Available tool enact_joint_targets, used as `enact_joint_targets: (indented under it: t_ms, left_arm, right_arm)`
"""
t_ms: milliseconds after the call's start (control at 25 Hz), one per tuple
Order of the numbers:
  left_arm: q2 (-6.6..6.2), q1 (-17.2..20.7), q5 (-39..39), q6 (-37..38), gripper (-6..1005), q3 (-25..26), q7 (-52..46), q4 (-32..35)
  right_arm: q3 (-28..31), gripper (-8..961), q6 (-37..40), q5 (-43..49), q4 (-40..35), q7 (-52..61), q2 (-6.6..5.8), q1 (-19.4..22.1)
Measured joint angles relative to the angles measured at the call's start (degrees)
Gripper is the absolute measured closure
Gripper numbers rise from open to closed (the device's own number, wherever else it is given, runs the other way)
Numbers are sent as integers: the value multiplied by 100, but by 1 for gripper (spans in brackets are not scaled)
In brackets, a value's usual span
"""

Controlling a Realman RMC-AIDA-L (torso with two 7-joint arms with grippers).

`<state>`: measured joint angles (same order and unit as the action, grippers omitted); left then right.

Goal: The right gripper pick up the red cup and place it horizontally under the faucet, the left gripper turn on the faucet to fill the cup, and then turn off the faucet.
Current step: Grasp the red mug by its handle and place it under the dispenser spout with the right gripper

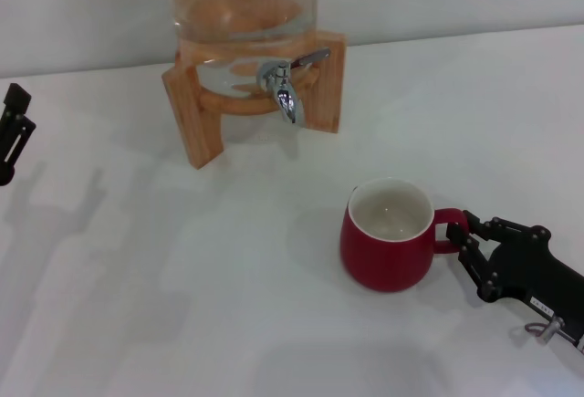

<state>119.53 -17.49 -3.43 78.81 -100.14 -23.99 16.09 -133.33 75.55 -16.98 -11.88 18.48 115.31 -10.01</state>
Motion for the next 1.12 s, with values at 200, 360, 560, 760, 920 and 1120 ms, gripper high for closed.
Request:
enact_joint_targets:
  t_ms: [200,360,560,760,920,1120]
  left_arm:
    - [0,-2,0,0,138,-6,0,0]
    - [0,-7,0,-5,138,-6,0,0]
    - [0,-9,0,-17,139,-5,-34,0]
    - [0,-16,0,-26,139,-5,-43,0]
    - [0,-24,0,-30,139,-5,-44,0]
    - [-3,-40,0,-28,139,-5,-44,0]
  right_arm:
    - [0,797,26,14,-5,158,0,-54]
    - [0,798,24,66,-10,221,0,-119]
    - [-6,799,0,96,-18,327,0,-205]
    - [-8,801,-8,137,-18,346,0,-256]
    - [-9,803,-8,137,-18,397,0,-271]
    - [-9,804,-8,138,-16,484,0,-342]
